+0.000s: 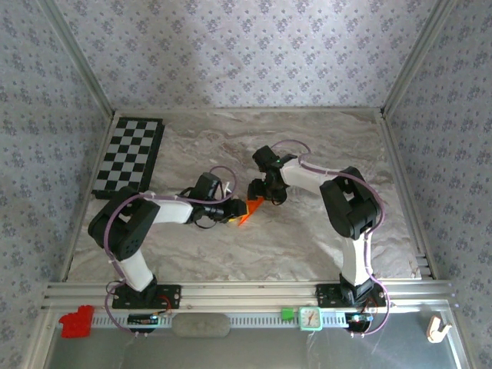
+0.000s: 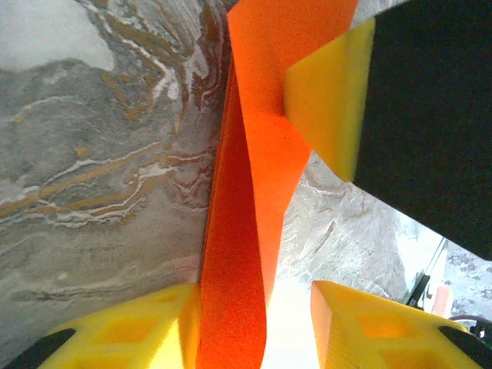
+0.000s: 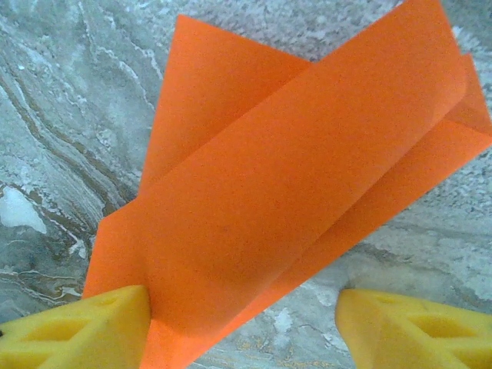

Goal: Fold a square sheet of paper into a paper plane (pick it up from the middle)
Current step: Fold the wing for the fifth time at the center of the table.

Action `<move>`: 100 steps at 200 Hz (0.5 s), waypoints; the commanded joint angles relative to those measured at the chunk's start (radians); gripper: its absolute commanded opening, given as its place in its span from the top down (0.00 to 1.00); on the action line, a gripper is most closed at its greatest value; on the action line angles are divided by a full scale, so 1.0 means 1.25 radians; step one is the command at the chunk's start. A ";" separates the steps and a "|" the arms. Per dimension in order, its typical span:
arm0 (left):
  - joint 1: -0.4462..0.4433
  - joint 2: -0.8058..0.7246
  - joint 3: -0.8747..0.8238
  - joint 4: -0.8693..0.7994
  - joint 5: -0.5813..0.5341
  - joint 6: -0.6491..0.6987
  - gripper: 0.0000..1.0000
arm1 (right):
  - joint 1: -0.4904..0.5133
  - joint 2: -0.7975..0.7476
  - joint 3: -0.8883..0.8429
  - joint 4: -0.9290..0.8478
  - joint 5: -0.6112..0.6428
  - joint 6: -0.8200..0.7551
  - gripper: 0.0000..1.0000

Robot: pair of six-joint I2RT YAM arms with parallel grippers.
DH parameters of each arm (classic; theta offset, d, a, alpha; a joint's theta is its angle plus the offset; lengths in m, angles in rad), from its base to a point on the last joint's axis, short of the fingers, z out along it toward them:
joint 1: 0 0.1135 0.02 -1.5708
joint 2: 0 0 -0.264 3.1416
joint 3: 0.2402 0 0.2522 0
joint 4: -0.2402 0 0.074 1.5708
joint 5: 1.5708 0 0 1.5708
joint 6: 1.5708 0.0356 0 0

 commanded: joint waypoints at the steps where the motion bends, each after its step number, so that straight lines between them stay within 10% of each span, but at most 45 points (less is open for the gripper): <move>1: -0.007 0.005 0.011 -0.090 -0.025 0.074 0.56 | -0.003 0.086 -0.022 -0.026 0.046 0.012 0.30; 100: -0.008 0.033 0.019 -0.135 -0.063 0.084 0.71 | -0.006 0.099 -0.021 -0.041 0.058 0.029 0.31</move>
